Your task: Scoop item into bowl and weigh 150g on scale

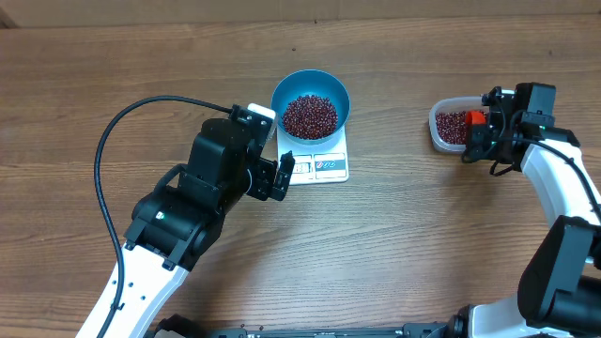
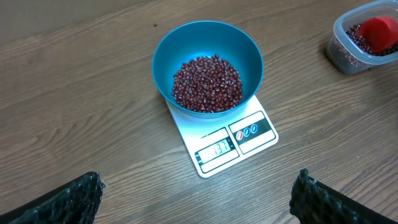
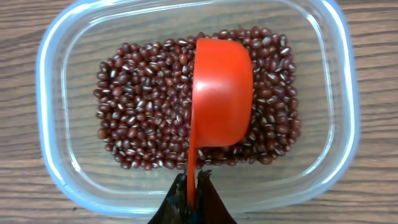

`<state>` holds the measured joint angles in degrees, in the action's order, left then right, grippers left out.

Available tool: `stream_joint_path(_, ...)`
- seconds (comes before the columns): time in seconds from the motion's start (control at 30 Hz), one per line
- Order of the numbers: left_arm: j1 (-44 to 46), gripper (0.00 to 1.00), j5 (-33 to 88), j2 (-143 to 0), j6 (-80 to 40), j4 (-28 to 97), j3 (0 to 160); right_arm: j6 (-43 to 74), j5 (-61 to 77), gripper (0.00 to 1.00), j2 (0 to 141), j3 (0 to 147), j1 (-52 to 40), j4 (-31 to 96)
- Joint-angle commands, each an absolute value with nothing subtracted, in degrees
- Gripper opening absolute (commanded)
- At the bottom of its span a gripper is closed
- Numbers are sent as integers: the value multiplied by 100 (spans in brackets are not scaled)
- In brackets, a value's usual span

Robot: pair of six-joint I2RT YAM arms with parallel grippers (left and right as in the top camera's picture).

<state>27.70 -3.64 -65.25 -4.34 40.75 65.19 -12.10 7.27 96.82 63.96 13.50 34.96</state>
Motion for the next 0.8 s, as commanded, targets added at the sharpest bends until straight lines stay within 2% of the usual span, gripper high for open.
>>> stream_joint_path(0.0,2740,100,-314,-6525,-473,4069,6528,-1223,1170,4,9845,6368,1321,3629)
stream_joint_path(0.53,2740,100,-314,-6525,-473,4069,6528,-1221,2117,4,9845,6368,1326,3671)
stream_joint_path(0.77,2740,100,-314,-6525,-473,4071,6528,-1199,2132,4,9845,6370,1328,3664)
